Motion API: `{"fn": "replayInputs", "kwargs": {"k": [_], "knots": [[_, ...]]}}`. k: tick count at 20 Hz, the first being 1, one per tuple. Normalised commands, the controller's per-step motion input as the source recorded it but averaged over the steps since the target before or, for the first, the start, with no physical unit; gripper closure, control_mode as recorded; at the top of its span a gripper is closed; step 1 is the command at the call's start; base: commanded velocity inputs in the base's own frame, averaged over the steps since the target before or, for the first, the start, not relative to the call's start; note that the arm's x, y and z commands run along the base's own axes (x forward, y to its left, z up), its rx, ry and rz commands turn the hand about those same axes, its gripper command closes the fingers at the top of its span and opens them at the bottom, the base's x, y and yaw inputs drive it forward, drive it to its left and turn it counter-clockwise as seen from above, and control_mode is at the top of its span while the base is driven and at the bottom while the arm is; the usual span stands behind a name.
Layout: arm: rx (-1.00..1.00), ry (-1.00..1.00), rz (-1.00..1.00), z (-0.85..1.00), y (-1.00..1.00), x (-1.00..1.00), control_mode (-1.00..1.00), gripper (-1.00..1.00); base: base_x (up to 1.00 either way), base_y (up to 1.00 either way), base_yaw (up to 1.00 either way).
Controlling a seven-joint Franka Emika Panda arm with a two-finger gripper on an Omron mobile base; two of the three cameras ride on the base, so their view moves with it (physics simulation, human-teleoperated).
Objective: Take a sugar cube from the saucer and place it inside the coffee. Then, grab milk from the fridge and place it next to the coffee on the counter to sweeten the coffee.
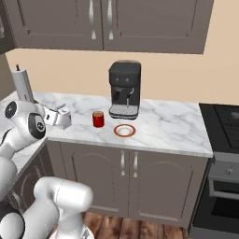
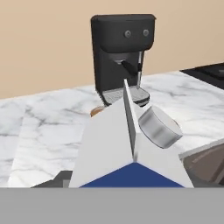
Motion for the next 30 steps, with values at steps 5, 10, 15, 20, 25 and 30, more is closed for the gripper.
{"fn": "replayInputs", "kwargs": {"k": [5,10,15,20,25,30], "knots": [[0.01,0.0,-0.31,-0.34,0.88,0.83,-1.0,1.0,0.0,0.0,0.0],[0.0,0.09,-0.32,-0.01,0.63,0.64,-1.0,1.0,0.0,0.0,0.0],[0.0,0.07,-0.2,-0.12,-0.11,0.49,-1.0,1.0,0.0,0.0,0.0],[0.0,0.07,-0.14,-0.4,-0.04,0.47,-1.0,1.0,0.0,0.0,0.0],[0.0,0.0,-0.08,-0.49,-0.15,0.1,-1.0,1.0,0.0,0.0,0.0],[0.0,0.0,-0.06,-0.19,-0.11,0.3,-1.0,1.0,0.0,0.0,0.0]]}}
